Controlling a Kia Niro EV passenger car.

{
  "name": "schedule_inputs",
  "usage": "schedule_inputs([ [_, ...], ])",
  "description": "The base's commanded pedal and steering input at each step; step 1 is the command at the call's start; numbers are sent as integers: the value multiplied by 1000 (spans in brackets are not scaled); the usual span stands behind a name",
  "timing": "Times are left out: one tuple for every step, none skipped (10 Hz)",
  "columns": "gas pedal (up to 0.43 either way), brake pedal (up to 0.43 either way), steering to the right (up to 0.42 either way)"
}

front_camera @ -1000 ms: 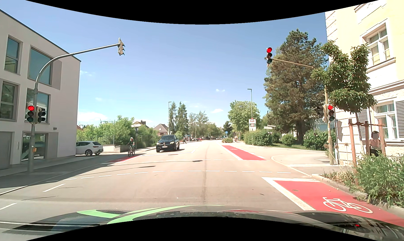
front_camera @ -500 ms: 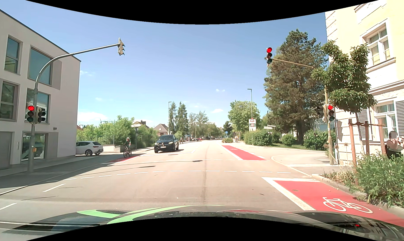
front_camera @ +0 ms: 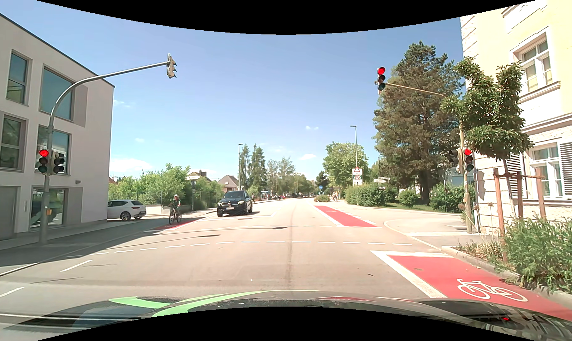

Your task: Follow the waypoints while adhering to traffic rules and regulations

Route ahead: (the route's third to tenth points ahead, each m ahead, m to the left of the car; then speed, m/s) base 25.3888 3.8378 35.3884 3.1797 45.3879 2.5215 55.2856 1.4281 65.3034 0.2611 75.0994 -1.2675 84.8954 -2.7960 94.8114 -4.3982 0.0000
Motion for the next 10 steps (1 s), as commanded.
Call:
schedule_inputs([
  [0,299,-6],
  [0,299,-6],
  [0,299,-6],
  [0,299,-6],
  [0,299,-6],
  [0,299,-6],
  [0,299,-7],
  [0,299,-7],
  [0,299,-7],
  [0,299,-7],
])
